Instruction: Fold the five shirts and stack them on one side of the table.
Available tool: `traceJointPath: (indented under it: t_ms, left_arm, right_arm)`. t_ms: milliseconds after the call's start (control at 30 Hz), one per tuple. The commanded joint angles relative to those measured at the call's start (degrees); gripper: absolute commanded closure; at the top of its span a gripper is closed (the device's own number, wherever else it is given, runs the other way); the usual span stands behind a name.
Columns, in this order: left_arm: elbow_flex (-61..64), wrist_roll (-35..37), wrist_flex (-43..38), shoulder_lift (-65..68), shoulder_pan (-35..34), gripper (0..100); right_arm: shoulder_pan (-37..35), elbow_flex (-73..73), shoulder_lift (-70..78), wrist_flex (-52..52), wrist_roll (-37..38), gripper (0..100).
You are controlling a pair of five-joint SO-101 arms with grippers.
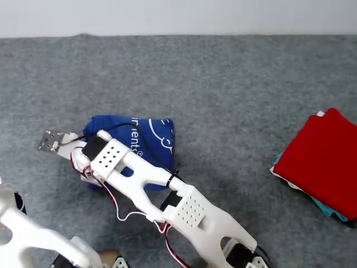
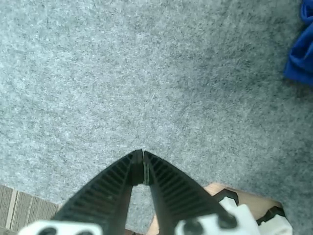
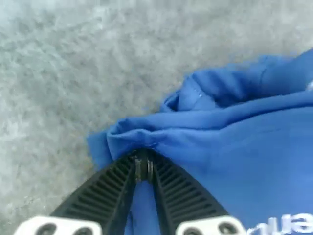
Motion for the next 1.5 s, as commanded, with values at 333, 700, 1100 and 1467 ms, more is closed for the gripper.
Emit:
traceJointPath:
  t_ms: [333,700,1100,1467]
  left_arm:
    - [0.0,0.5,0.2,-1.5,-0.2,99]
    - [0.0,0.6,-0.1,-1.5,0.1,99]
    - [0.0,0.9,0.2,-1.5,0.1,99]
    - [0.0,2.6,-0.1,-1.5,0.2,99]
  right_arm:
    - [8.3,-33.3,-1.5,20.6,2.0,98.7]
    - [4.4,-27.6,-1.2,21.8,-4.0,98.6]
    - [-0.8,-20.0,9.5,11.1,-3.7,98.7]
    - [-1.3,-27.5,5.0,15.9,-3.7,98.4]
